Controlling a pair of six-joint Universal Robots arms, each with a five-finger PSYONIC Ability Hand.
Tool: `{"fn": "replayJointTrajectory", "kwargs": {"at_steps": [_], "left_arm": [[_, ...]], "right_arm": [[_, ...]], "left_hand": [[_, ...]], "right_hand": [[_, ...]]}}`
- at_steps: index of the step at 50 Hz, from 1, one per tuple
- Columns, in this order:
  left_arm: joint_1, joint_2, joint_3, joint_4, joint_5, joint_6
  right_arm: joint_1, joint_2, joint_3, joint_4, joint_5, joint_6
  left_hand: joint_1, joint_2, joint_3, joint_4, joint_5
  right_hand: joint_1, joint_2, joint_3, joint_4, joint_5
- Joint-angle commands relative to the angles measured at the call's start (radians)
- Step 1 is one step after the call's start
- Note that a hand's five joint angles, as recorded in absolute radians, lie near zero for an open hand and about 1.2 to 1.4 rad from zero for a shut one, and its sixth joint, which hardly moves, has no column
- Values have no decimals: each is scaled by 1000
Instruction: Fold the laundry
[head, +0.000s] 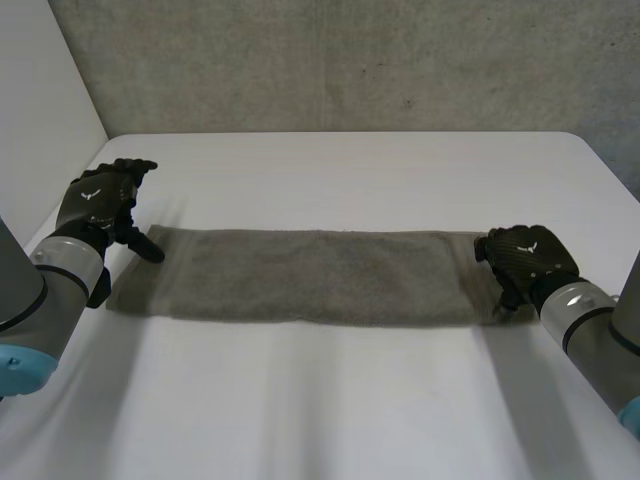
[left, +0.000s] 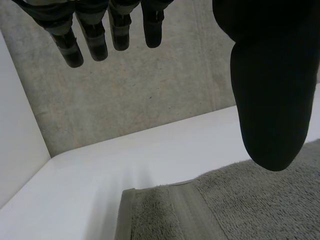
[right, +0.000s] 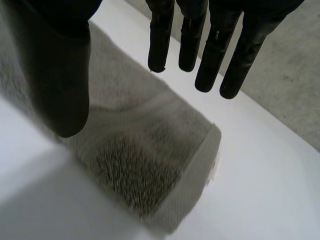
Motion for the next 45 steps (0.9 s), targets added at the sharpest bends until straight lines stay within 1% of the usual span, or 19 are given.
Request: {"fn": "replayJointTrajectory", "kwargs": {"at_steps": [1, 7, 8, 9, 10, 17, 20, 27, 31, 34, 35, 36, 38, 39, 41, 42, 43, 44, 45], "left_arm": [[7, -2, 3, -6, 1, -30], [7, -2, 3, -6, 1, -32], [7, -2, 3, -5, 1, -32], [7, -2, 3, -5, 1, -32], [7, -4, 3, -5, 1, -32], [7, -5, 2, -5, 1, -32], [7, -5, 2, -5, 1, -32], [9, -2, 3, -5, 1, -32], [7, -1, 2, -5, 1, -32], [6, -1, 0, -5, 1, -32], [6, -1, -1, -5, 1, -32], [6, -1, -1, -5, 1, -32], [6, -1, -4, -3, 1, -32], [6, -1, -4, -3, 1, -32], [4, -1, -6, -3, 1, -32], [4, -1, -6, -3, 1, -32], [4, -1, -7, -3, 1, -32], [4, -1, -9, -3, 1, -32], [4, -1, -9, -3, 1, -32]], "right_arm": [[-16, 84, -13, -36, 9, -65], [-43, 144, -37, -34, 12, -115], [-57, 153, -45, -30, 13, -126], [-57, 153, -45, -30, 13, -126], [-75, 154, -45, -30, 12, -137], [-135, 150, -57, -28, 15, -204], [-172, 151, -71, -23, 29, -273], [-332, 139, -123, -22, 121, -481], [-333, 133, -183, -22, 145, -517], [-274, 113, -238, -19, 153, -511], [-195, 89, -265, -19, 155, -505], [-194, 88, -266, -19, 155, -505], [-12, 76, -339, -20, 156, -499], [-11, 76, -339, -20, 156, -499], [164, 105, -396, -25, 158, -505], [165, 105, -396, -25, 158, -505], [265, 131, -423, -25, 156, -514], [266, 131, -424, -25, 156, -514], [362, 165, -451, -25, 151, -519]], "left_hand": [[0, 7, 8, 8, -29], [0, 7, 8, 8, -29], [0, 7, 8, 8, -29], [0, 7, 8, 8, -29], [0, 7, 8, 8, -29], [0, 7, 8, 8, -29], [0, 7, 8, 8, -29], [0, 7, 8, 8, -29], [0, 7, 8, 8, -29], [0, 7, 8, 8, -29], [0, 7, 8, 8, -29], [0, 7, 8, 8, -29], [0, 7, 8, 8, -29], [0, 7, 8, 8, -29], [0, 7, 8, 8, -29], [0, 7, 8, 8, -29], [0, 7, 8, 8, -29], [0, 7, 8, 8, -29], [0, 7, 8, 8, -29]], "right_hand": [[122, 127, 120, 124, 112], [336, 341, 334, 338, 325], [505, 510, 503, 507, 495], [507, 512, 505, 509, 496], [882, 887, 880, 884, 871], [896, 901, 894, 898, 886], [896, 901, 894, 898, 886], [896, 901, 894, 898, 886], [896, 901, 894, 898, 886], [896, 901, 894, 898, 886], [896, 901, 894, 898, 886], [896, 901, 894, 898, 886], [896, 901, 894, 898, 886], [896, 901, 894, 898, 886], [896, 901, 894, 898, 886], [896, 901, 894, 898, 886], [896, 901, 894, 898, 886], [896, 901, 894, 898, 886], [896, 901, 894, 898, 886]]}}
